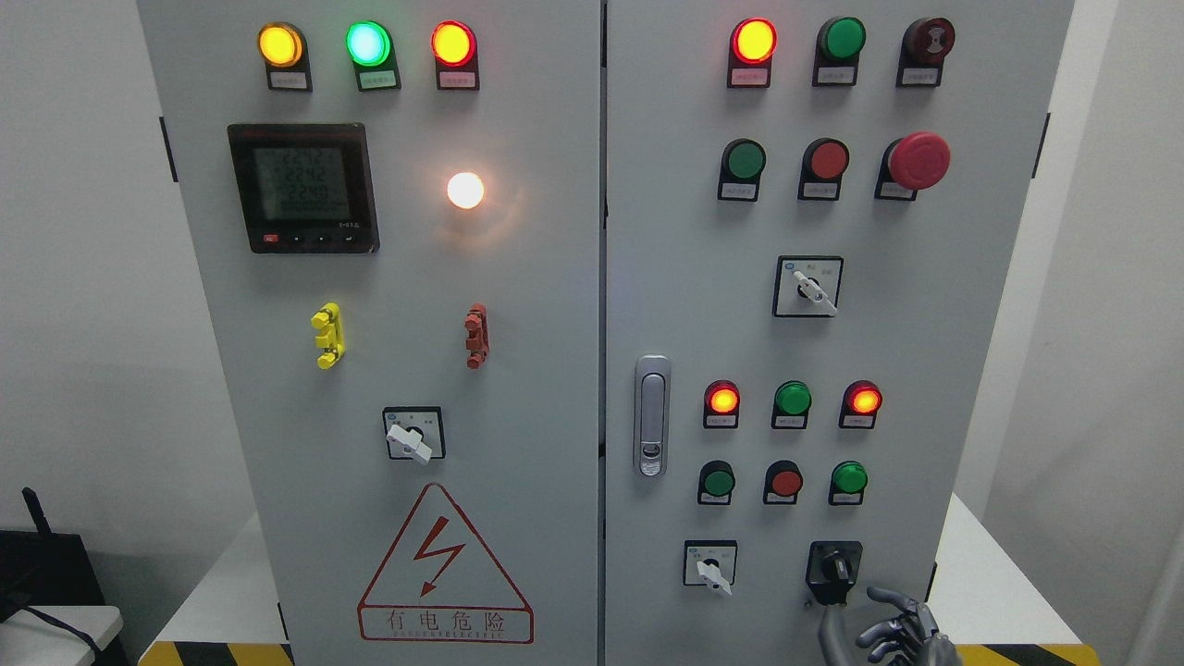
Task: Trip black knob to open circuit
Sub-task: 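Raise the right hand up toward the black rotary knob, then close the right hand's fingers around the black rotary knob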
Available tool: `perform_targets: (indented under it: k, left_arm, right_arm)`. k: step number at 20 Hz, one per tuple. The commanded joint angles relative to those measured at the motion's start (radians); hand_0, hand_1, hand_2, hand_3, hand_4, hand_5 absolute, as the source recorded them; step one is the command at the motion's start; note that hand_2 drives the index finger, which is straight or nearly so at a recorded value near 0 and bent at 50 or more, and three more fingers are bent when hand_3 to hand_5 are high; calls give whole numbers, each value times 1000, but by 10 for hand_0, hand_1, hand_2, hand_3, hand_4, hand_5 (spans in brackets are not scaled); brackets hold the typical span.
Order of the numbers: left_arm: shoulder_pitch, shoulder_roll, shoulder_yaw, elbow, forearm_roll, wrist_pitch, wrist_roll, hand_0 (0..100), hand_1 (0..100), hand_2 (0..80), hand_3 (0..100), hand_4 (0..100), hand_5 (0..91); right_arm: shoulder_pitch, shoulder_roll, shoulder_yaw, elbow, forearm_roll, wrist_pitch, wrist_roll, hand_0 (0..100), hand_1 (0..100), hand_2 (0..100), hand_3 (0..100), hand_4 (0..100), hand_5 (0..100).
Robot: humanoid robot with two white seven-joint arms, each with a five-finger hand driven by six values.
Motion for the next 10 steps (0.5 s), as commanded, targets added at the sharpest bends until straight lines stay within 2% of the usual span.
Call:
perform_targets:
  k: [1,10]
  left_arm:
    - [-8,0,0,0,-32,0,1,120,389,0,0,0,0]
    - [-8,0,0,0,-34,0,1,120,389,0,0,0,0]
  right_arm:
    - [-11,13,2,13,1,2,4,271,798,388,785,881,943]
    - [-14,13,5,13,1,7,4,274,807,410,785,880,943]
